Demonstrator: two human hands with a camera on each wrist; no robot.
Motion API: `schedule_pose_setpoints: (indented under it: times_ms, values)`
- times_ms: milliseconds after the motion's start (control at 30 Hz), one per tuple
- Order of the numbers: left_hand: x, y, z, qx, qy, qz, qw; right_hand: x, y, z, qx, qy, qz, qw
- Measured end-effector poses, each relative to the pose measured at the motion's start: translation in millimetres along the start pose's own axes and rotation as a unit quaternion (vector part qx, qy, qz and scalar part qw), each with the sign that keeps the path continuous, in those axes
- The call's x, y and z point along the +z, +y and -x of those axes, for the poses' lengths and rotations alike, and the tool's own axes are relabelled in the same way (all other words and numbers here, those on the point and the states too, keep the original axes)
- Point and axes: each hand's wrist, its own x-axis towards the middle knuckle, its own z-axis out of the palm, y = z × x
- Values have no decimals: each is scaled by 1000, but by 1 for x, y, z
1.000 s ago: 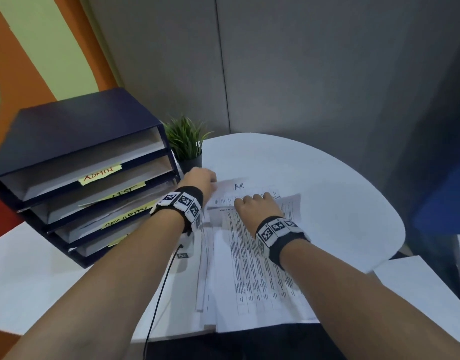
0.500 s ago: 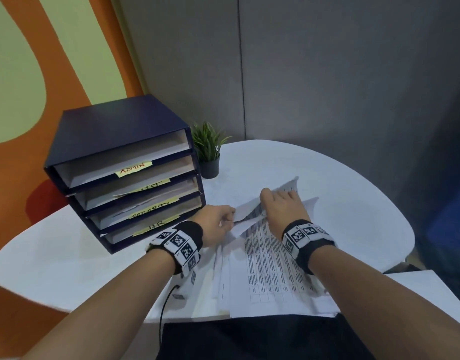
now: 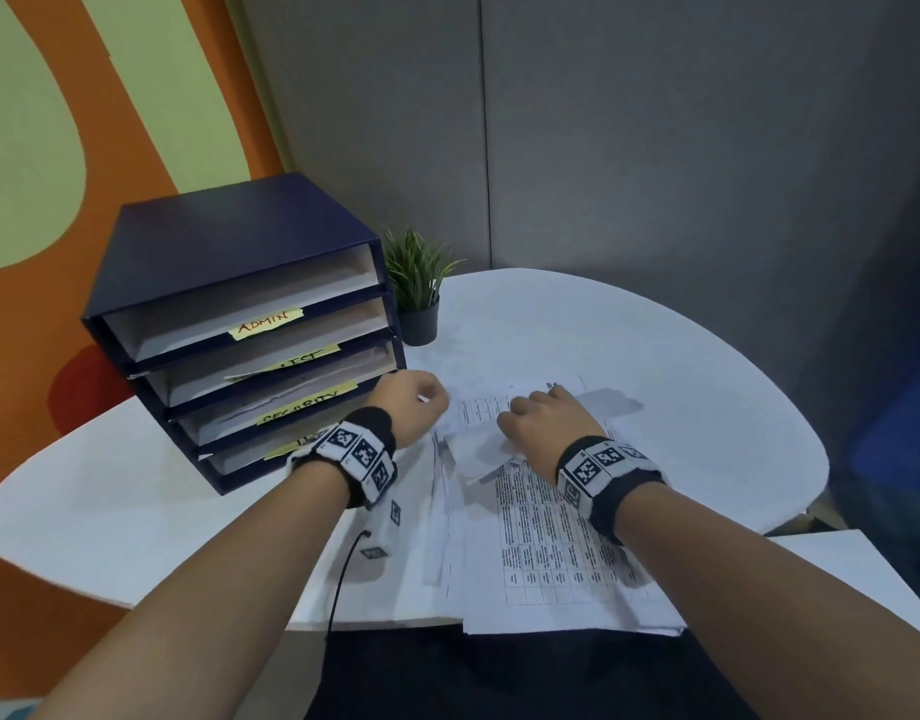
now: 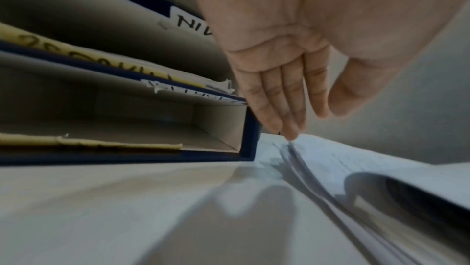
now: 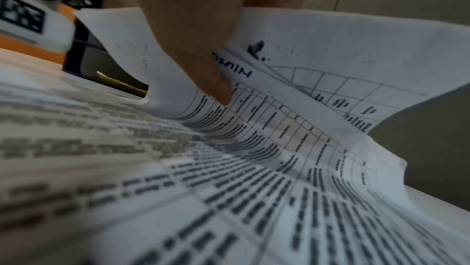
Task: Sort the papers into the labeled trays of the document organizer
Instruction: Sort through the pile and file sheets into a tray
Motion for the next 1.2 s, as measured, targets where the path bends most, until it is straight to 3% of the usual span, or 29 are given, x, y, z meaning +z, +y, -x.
schedule_pose_setpoints:
  times_ms: [133,333,533,667,800,900,1033,1133,1200]
  values:
    - [9,-3,-17,-35,-31,-92,995,4,-2,4,-15,-19,0,1000]
    - [37,15,-33,-9,-59,-165,984,3,-1,5,-4,-16,-36,999]
    - [42,14,-40,-23,8,-143,989,7,4,5,-1,-38,-90,995]
    - [41,8,-37,-63,-44,-141,987,7,6,5,2,-33,-93,995]
    - [38,5,-36,-68,-33,-223,972,7,5,5,2,-38,-91,995]
    - [32,9,-37,-86,-74,-259,959,10,5,4,-1,-36,-90,995]
    - [30,9,-31,-64,7,-182,981,13,4,2,6,-32,-97,995]
    - [29,7,-21,18,57,-121,991,16,5,0,15,-27,-98,995]
    - [25,7,-14,60,48,-101,992,18,5,0,28,6,-100,995]
